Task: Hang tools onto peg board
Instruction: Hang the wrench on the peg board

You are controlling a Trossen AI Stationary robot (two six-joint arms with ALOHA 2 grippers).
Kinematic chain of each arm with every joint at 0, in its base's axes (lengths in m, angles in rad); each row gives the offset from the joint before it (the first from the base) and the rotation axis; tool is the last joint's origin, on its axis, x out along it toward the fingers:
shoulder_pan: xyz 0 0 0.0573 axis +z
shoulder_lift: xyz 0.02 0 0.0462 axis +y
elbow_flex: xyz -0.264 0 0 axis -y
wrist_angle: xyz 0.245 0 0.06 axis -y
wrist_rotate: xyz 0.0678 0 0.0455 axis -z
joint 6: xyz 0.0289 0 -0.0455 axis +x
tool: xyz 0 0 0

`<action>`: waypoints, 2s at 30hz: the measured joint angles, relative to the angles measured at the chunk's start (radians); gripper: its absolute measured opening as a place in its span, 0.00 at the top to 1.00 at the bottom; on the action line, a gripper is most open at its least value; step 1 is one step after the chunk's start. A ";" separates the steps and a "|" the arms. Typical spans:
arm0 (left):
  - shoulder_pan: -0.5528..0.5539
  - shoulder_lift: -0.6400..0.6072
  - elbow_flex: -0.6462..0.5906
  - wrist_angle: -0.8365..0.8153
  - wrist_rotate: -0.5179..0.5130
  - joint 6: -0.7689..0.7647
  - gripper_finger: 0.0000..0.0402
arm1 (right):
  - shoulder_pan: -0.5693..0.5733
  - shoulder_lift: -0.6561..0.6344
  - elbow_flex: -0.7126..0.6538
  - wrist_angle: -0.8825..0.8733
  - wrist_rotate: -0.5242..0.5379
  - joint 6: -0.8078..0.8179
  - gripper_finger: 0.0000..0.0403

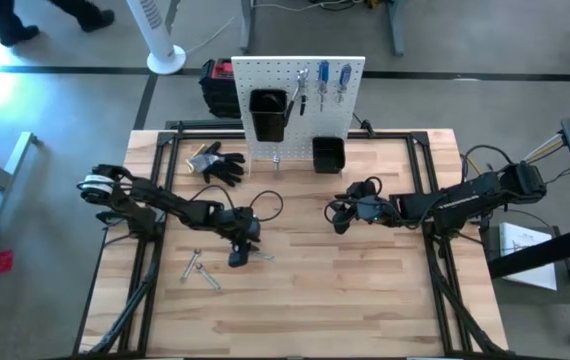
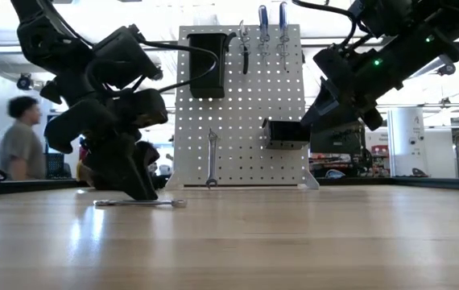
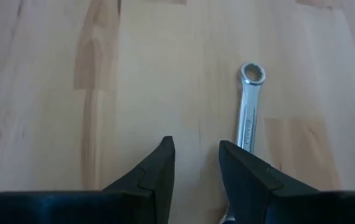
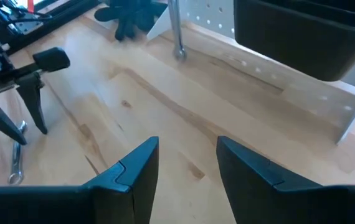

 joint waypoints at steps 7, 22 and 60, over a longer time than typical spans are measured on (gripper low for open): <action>0.000 -0.001 0.000 -0.003 -0.002 0.070 0.71 | 0.006 0.025 0.000 0.011 -0.003 0.002 0.61; -0.002 -0.002 0.041 -0.020 -0.055 -0.063 0.71 | 0.028 0.339 0.023 0.469 -0.064 -0.147 0.64; -0.076 0.018 0.298 -0.487 -0.065 0.010 0.71 | 0.082 0.328 -0.017 0.287 -0.213 -0.097 0.85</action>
